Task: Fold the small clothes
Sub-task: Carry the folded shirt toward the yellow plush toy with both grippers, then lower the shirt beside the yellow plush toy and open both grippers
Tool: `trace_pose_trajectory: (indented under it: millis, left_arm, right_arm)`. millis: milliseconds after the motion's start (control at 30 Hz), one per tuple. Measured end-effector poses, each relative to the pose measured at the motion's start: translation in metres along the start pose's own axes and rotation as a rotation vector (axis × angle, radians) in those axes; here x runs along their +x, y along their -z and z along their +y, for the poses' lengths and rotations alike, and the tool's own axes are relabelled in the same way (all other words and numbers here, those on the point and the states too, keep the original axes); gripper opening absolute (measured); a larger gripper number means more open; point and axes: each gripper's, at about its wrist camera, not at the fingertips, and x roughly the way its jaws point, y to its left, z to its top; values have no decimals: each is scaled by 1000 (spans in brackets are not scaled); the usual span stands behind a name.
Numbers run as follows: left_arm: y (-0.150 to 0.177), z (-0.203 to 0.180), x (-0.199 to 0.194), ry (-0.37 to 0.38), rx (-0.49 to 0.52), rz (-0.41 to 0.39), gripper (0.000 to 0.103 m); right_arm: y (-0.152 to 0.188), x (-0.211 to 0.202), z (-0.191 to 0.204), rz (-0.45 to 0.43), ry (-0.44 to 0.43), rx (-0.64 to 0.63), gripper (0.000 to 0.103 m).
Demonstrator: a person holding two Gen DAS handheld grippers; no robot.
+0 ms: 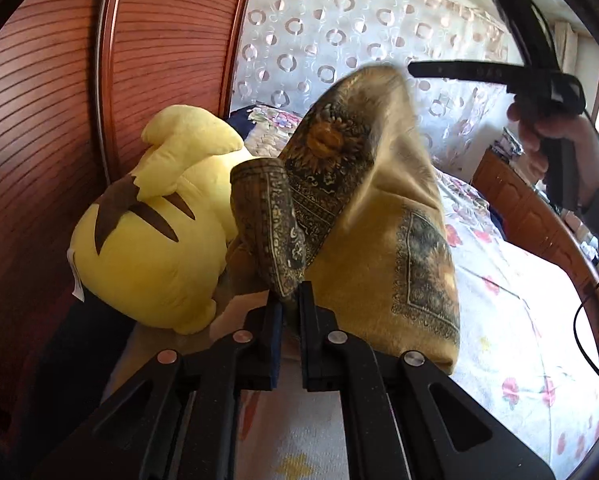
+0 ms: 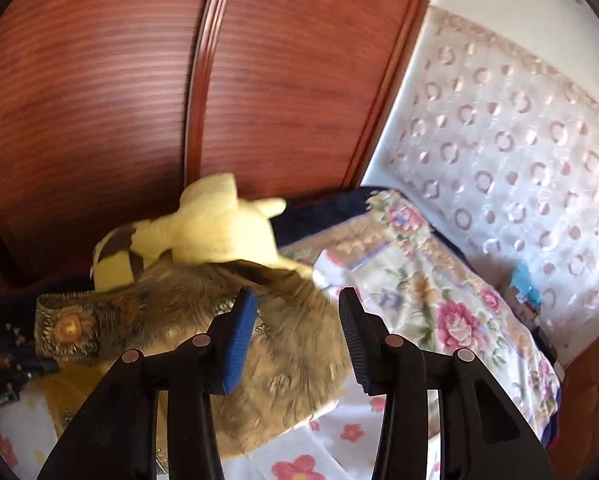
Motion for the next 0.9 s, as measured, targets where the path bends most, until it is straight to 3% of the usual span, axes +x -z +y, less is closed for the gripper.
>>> trace_pose_trajectory:
  millis: [167,233,300,533,833,900]
  left_arm:
    - [-1,0,-8,-3,16,-6,23]
    - [-1,-1,-15,9,21,-16,38]
    - [-3,-5,-24,10,41,-40,41]
    - [-7,-29,-61,33,103,-120,83]
    - [2,-83,-97,105,203,-155,84]
    - [7,-99,-105,131,224,-161,84]
  right_arm:
    - [20,-17,0,-8,-19,50,45]
    - [34,-20,9,3,-37,67,45]
    - [48,-24,13,11,-32,96,45]
    - [94,-79,23,1,-32,248,45]
    - [153,-196,63,-47,76,346,45]
    - [167,-224,74,-63,103,372,52]
